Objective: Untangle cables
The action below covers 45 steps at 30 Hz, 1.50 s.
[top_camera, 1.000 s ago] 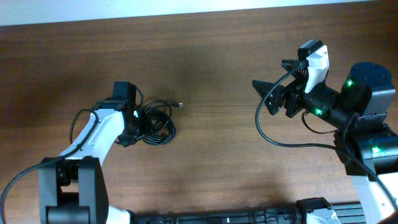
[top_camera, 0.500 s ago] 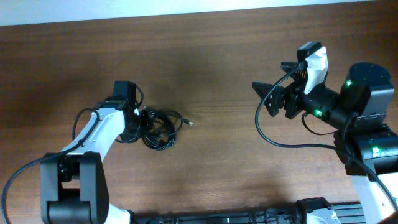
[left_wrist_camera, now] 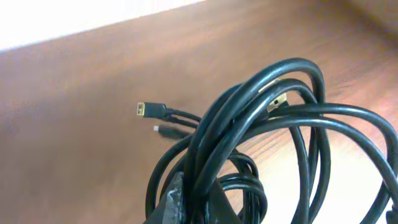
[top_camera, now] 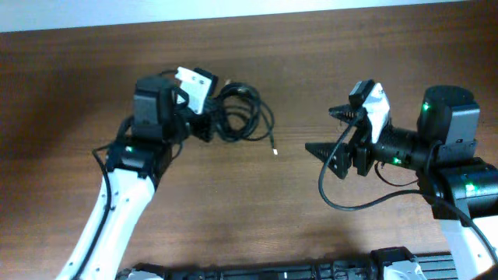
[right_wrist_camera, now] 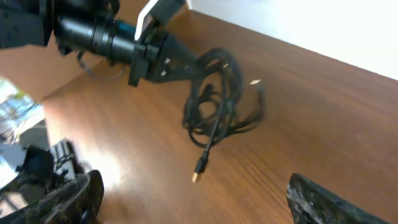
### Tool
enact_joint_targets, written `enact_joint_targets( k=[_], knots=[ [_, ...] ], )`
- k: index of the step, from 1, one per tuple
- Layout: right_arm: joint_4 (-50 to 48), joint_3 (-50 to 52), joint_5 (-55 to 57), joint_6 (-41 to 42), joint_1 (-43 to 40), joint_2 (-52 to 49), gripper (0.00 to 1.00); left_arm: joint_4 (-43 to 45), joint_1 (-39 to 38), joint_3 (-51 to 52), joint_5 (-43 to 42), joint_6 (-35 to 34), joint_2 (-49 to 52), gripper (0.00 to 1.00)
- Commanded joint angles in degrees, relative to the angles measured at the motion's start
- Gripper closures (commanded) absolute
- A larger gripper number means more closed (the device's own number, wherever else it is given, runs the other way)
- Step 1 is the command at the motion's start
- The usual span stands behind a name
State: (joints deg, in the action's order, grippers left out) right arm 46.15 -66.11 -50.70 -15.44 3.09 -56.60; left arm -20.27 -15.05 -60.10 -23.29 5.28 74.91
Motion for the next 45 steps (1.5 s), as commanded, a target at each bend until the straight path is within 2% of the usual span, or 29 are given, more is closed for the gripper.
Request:
enact_joint_targets(
  k=[1,9,14,16,18,19,20,22,24,25,27,29,35,40,45],
  knots=[
    [0.39,0.20,-3.76,-5.64,-0.11,-0.04,0.06,4.17,-4.07,-1.14,-3.76,2.43,-3.54,1.00],
    [0.59,0.20,-3.69,-6.82,-0.11,-0.04,0.06,16.04,-11.74,-1.14,-14.97,3.61,-4.39,1.00],
    [0.59,0.20,-1.40,-6.78,-0.11,-0.04,0.07,19.21,-15.39,-1.14,-16.11,3.61,-4.39,1.00],
    [0.59,0.20,-1.40,-6.78,-0.11,-0.04,0.19,20.31,-16.15,-1.14,-16.39,3.61,-4.39,1.00],
    [0.59,0.20,-1.62,-6.60,-0.11,-0.02,0.48,20.98,-16.31,-1.14,-16.35,3.58,-4.39,1.00],
    [0.68,0.20,-1.90,-6.60,-0.11,-0.02,0.67,21.14,-16.31,-1.14,-16.33,3.48,-4.39,1.00],
    [0.85,0.20,-2.03,-6.60,-0.11,-0.02,0.80,21.22,-16.31,-1.14,-15.54,3.39,-4.39,1.00],
    [1.49,0.20,-2.01,-6.60,-0.13,-0.02,0.84,21.11,-16.31,-1.14,-10.16,1.75,-4.39,1.00],
    [2.14,0.20,-2.01,-6.60,-0.13,-0.02,0.84,21.14,-16.31,-1.14,-4.33,-1.57,-4.39,1.00],
    [2.54,0.20,-2.01,-6.60,-0.13,-0.02,0.79,21.16,-16.31,-1.14,-1.95,-2.49,-4.44,1.00],
    [2.67,0.20,-2.01,-6.60,-0.13,-0.02,0.41,21.35,-16.31,-1.14,-1.95,-2.45,-4.44,1.00],
    [2.43,0.20,-1.03,-6.62,-0.17,-0.02,0.20,21.09,-16.17,-1.14,-1.81,-1.64,-4.44,1.00],
    [0.59,0.17,7.45,-6.56,-0.20,0.72,0.15,20.65,-15.06,-1.14,-1.99,-0.09,-4.55,1.00],
    [-5.55,0.17,15.10,2.23,-2.36,3.50,0.08,20.24,-12.92,-1.14,-3.30,1.90,-4.68,1.00],
    [-5.64,0.20,14.69,5.68,-5.81,4.00,0.06,22.73,-12.55,-1.14,-12.90,1.86,-4.92,1.00]
  ],
)
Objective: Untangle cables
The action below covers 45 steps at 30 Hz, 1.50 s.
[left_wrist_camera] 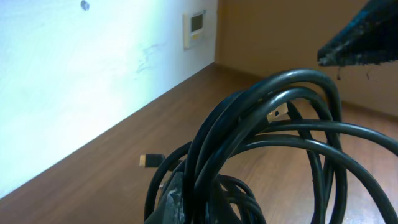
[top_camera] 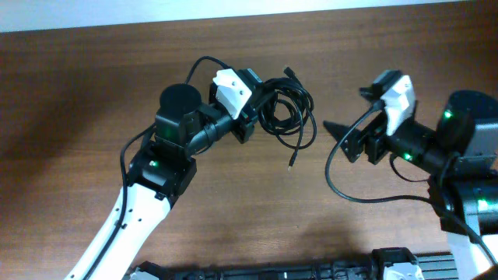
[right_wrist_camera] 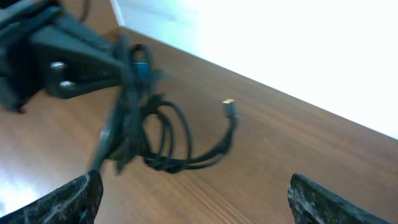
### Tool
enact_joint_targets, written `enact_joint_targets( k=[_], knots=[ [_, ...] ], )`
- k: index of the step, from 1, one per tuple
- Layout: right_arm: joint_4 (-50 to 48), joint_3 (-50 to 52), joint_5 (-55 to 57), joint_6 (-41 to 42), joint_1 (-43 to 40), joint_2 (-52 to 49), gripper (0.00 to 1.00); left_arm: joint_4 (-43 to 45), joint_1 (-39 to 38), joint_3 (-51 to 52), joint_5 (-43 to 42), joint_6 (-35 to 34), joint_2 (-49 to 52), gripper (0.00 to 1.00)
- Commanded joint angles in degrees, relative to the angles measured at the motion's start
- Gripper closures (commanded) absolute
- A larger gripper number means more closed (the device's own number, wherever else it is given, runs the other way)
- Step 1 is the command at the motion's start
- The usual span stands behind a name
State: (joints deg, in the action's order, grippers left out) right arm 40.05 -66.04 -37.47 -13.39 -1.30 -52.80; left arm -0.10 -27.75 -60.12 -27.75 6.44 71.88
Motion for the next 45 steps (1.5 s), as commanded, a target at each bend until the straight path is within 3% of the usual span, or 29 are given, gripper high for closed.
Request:
enact_joint_targets(
  k=[1,9,19,23,25,27,29,32,45],
  knots=[
    [0.63,0.13,0.39,3.61,-1.40,0.20,0.06,3.69,0.11,-1.11,-10.56,0.48,-1.88,1.00],
    [0.39,0.13,-14.73,2.73,-1.36,-0.07,0.07,5.62,-0.37,-1.11,-9.97,-1.27,-1.88,1.00],
    [0.09,0.13,-15.87,2.75,-1.36,-0.33,0.07,6.99,-3.08,-1.11,-9.60,-3.61,-1.88,1.00],
    [-0.46,0.13,-14.86,2.78,-1.36,-1.27,0.16,7.67,-6.80,-1.11,-9.60,-3.61,-1.88,1.00],
    [-0.48,0.13,-14.38,2.78,-1.36,-1.75,0.26,7.72,-8.07,-1.11,-9.68,-3.61,-1.88,1.00],
    [-0.50,0.13,-14.32,2.75,-1.38,-2.05,0.47,7.98,-8.98,-1.11,-10.10,-3.58,-1.88,1.00],
    [-0.46,0.13,-12.66,2.78,-1.38,-2.12,0.81,8.11,-9.22,-1.11,-9.99,-3.56,-1.88,1.00],
    [-0.44,0.13,-8.26,4.17,-1.38,-2.10,0.96,8.44,-9.22,-1.11,-9.77,-3.58,-1.90,1.00],
    [-0.37,0.13,22.67,16.11,-1.38,-1.88,0.96,9.03,-9.22,-1.11,-6.56,-3.56,-8.04,1.00]
  ],
)
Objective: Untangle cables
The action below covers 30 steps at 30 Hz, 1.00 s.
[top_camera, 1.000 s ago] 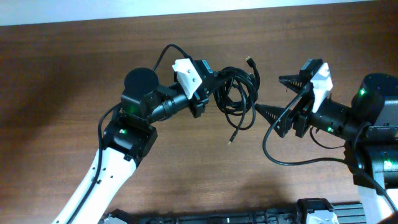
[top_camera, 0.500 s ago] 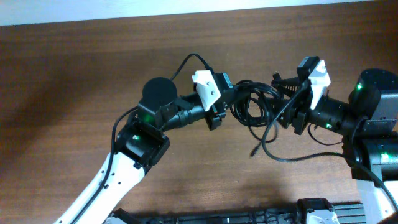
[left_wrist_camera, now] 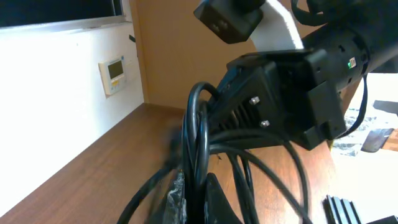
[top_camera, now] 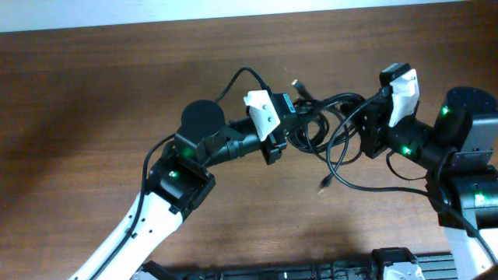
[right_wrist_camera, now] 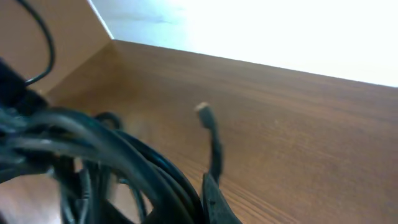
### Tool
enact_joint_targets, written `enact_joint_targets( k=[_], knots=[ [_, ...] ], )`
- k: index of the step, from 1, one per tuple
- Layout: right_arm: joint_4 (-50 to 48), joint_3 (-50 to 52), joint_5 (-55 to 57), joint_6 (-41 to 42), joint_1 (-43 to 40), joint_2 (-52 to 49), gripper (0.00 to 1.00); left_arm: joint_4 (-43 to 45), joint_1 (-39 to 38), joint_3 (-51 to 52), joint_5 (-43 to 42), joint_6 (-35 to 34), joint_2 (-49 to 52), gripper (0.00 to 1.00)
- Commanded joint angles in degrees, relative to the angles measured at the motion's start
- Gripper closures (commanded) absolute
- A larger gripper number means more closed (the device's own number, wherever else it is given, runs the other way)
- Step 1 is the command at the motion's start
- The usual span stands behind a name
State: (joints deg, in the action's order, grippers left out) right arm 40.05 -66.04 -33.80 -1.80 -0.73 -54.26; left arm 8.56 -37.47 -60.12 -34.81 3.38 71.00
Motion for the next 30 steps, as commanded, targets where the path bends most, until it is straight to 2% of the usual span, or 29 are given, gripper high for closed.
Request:
enact_joint_targets(
  k=[1,6,7,8,10,11,14,16,19,22,25,27,30],
  knots=[
    [-0.37,0.13,20.26,5.35,-1.95,-0.42,0.96,0.13,0.52,-1.11,0.96,-0.48,-7.74,1.00],
    [-0.20,0.13,22.45,6.80,-1.92,-0.42,0.96,-3.02,0.50,-1.11,6.82,-0.09,-11.72,0.99],
    [-0.22,0.13,22.45,6.80,-1.92,-0.42,0.96,-3.74,0.50,-1.11,8.04,-0.07,-12.35,0.92],
    [-0.22,0.13,22.40,6.82,-1.92,-0.42,0.96,-4.44,0.50,-1.11,9.03,-0.09,-12.92,0.89],
    [-0.22,0.13,22.16,6.82,-1.92,-0.42,0.96,-5.33,0.52,-1.11,10.16,-0.09,-13.75,0.89],
    [-0.24,0.13,21.79,6.80,-1.92,-0.37,0.96,-5.84,0.50,-1.11,11.30,-0.09,-14.10,0.83],
    [-0.68,0.13,19.58,6.75,-1.92,0.04,0.96,-7.85,0.50,-1.11,14.36,-0.15,-14.47,0.79],
    [-1.40,0.13,17.16,6.12,-1.92,0.59,0.96,-9.49,0.50,-1.11,14.75,-0.22,-14.45,0.60],
    [-2.91,0.13,8.33,-0.55,-1.92,1.84,0.96,-11.39,0.50,-1.11,17.16,-2.27,-14.47,0.53],
    [-4.48,0.13,-3.52,-7.10,-1.92,3.43,0.96,-12.87,0.52,-1.11,21.88,-5.55,-14.47,0.41],
    [-6.05,0.13,-12.66,-11.26,-1.92,4.92,0.96,-13.57,1.27,-1.11,23.19,-9.46,-14.53,0.38],
    [-6.86,0.13,-17.64,-13.53,-1.92,5.81,0.96,-14.82,3.65,-1.11,21.51,-12.81,-15.08,0.38],
    [-8.83,0.13,-22.73,-14.47,-1.92,6.29,0.96,-15.89,8.68,-1.11,13.38,-14.27,-16.11,0.37]
  ],
)
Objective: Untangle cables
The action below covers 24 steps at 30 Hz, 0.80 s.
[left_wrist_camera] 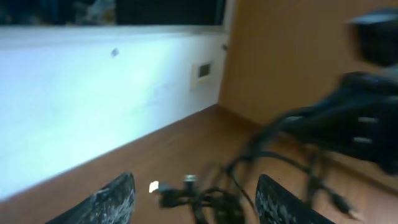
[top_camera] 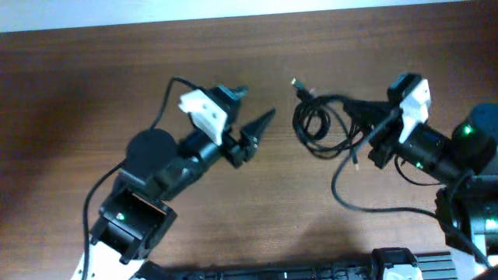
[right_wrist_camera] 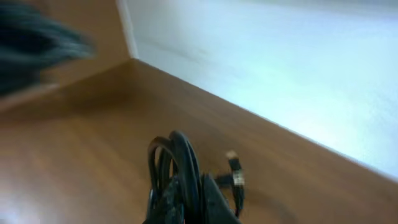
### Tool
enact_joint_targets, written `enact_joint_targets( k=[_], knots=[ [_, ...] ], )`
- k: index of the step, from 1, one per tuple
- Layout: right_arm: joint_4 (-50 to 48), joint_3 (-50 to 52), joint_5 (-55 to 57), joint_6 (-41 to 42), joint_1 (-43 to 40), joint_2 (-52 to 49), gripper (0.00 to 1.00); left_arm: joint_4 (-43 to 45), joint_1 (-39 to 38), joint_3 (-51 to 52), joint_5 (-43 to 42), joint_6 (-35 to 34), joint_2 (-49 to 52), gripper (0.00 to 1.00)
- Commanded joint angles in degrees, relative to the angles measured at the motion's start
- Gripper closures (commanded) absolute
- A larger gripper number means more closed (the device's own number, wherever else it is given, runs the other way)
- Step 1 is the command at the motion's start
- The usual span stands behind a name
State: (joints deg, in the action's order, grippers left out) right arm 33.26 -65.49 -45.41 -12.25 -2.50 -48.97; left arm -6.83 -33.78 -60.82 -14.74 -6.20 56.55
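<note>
The tangled black cable bundle hangs right of centre, with my right gripper shut on its loops. The right wrist view shows those loops pinched between the fingers, and a plug end sticks out beside them. One plug points to the far side, and a loose end dangles toward the front. My left gripper stands open to the left of the bundle, holding nothing. In its wrist view the bundle shows blurred between the spread fingers, well ahead of them.
Brown wooden table with a white wall along its far edge. The right arm's own black lead loops below its wrist. A black rail runs along the front edge.
My left gripper has opened, let go of the bundle and now sits further left. The right gripper now holds the bundle alone and is further right.
First my left gripper held the bundle at the table's left centre while the right stood open and apart. Then the left had it nearer the middle. Later both grippers met at the bundle. Now only the right one holds it.
</note>
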Motion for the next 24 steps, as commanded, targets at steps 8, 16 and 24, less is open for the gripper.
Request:
enact_joint_targets(
  k=[8,16,24],
  knots=[
    [-10.21,-0.42,-23.43,-3.76,-0.15,0.98,0.96,-1.86,16.15,-0.42,-33.05,-3.76,-1.49,0.34],
    [-11.23,-0.42,-27.67,-3.78,-0.15,0.98,0.96,0.26,16.33,-0.42,-48.35,3.32,1.64,0.29],
    [-11.93,-0.42,-33.29,-3.61,-0.15,0.66,0.96,9.46,16.33,-0.42,-56.43,3.45,6.91,0.27]
  ],
)
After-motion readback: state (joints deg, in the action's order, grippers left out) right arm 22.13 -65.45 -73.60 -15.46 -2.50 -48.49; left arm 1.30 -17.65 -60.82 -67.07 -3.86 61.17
